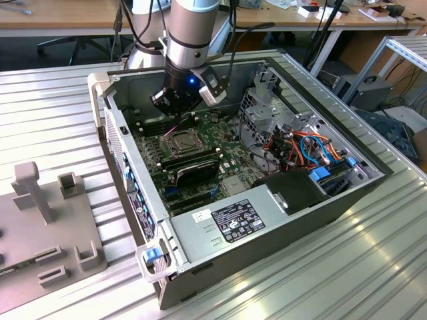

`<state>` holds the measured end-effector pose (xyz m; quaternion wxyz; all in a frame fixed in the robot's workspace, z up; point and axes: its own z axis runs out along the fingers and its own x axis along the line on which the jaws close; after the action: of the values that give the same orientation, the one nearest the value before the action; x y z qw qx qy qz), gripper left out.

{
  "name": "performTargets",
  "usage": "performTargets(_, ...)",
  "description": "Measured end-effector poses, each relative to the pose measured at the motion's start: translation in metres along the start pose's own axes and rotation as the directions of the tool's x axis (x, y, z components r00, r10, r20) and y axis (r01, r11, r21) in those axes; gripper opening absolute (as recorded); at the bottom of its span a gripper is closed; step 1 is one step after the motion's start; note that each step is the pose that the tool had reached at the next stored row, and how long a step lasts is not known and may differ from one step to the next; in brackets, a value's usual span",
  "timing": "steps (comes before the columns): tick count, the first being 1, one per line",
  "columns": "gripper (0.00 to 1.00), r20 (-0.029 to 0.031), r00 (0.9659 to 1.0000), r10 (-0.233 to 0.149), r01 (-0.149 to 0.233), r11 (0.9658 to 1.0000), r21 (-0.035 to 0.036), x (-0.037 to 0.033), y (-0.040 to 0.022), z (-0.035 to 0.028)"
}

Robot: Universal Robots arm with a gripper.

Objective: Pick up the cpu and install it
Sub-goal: 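Install the first cpu locking lever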

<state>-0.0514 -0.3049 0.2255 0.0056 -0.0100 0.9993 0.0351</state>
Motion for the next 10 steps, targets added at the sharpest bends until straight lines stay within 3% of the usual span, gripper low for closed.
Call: performTargets(10, 0.11, 0.0002, 1.0, 0.0, 0.0, 1.0, -0.0002, -0.0016, -0.0003, 0.0051)
